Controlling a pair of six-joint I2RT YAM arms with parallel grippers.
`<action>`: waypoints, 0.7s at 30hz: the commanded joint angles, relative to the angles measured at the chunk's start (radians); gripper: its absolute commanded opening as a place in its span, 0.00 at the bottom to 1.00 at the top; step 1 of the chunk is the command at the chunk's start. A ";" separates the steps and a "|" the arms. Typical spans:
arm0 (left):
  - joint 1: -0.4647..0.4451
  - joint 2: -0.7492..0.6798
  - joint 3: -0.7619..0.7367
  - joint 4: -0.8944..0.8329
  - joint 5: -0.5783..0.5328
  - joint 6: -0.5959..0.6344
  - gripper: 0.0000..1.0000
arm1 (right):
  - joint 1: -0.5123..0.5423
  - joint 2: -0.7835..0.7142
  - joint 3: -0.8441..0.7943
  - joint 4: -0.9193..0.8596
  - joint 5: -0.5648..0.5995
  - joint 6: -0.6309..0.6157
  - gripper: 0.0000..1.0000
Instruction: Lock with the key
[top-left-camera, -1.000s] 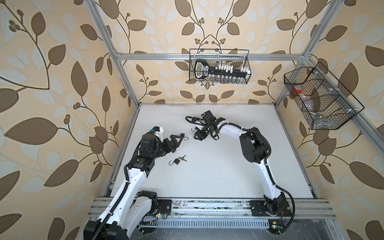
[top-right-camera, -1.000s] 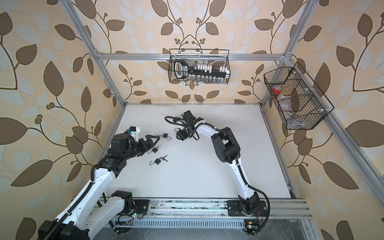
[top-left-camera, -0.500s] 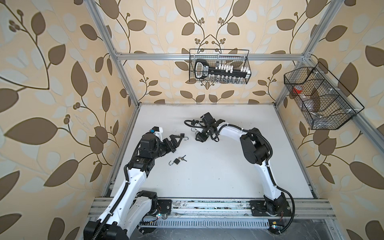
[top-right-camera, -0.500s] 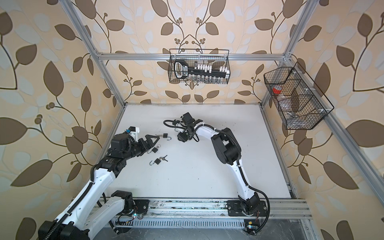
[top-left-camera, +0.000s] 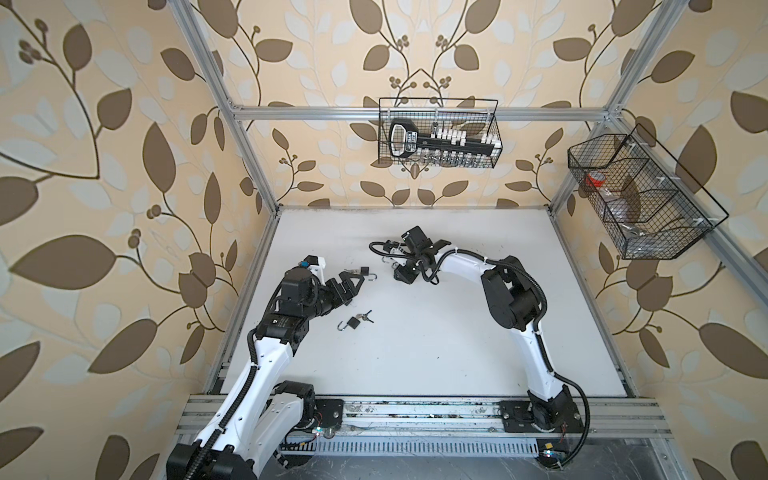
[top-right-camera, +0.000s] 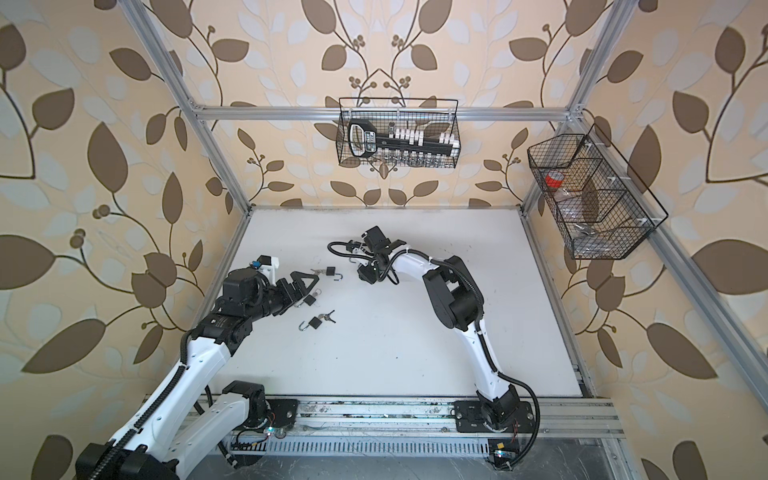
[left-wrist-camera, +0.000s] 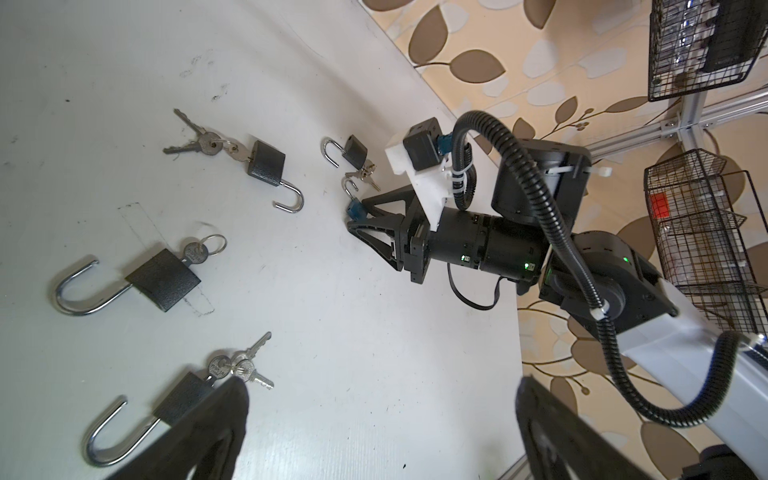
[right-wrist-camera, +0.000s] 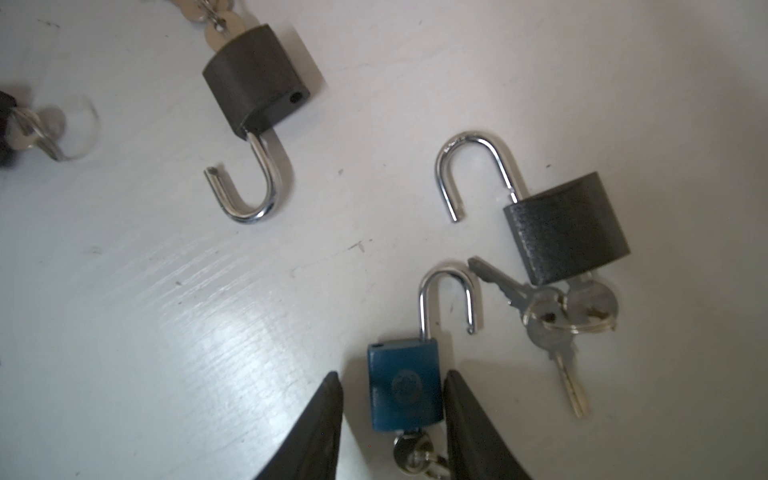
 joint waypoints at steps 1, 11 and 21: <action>0.011 -0.029 0.014 -0.010 -0.018 0.005 0.99 | 0.009 0.028 -0.016 -0.027 0.028 0.022 0.41; 0.011 -0.046 0.015 -0.036 -0.029 0.009 0.99 | 0.022 0.041 -0.029 -0.018 0.037 0.022 0.34; 0.011 -0.057 0.035 -0.062 -0.059 0.025 0.99 | 0.023 -0.047 -0.109 0.043 0.036 0.055 0.20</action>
